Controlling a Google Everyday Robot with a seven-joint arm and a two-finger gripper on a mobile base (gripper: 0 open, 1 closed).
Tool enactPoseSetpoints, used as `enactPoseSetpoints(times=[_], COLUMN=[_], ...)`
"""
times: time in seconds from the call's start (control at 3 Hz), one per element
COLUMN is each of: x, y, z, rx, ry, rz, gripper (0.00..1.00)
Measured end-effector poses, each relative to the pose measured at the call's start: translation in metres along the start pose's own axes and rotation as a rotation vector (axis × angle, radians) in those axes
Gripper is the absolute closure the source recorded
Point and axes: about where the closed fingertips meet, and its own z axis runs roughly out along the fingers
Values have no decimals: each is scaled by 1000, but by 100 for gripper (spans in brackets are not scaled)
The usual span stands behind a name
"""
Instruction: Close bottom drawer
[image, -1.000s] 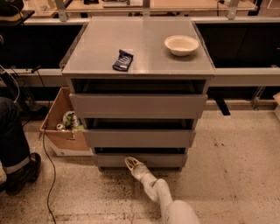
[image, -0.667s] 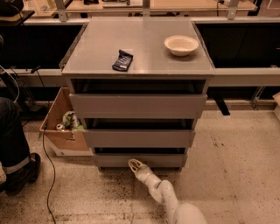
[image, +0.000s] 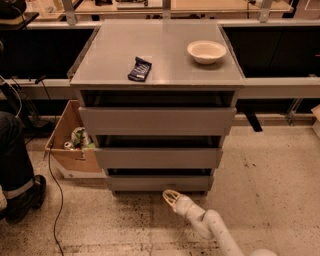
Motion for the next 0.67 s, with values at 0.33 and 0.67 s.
enactPoseSetpoints(times=[0.33, 0.67], x=[-27, -69], y=[-44, -87], z=[-60, -128], rx=[55, 103], ry=[54, 102], rz=[-30, -35], gripper=[100, 100])
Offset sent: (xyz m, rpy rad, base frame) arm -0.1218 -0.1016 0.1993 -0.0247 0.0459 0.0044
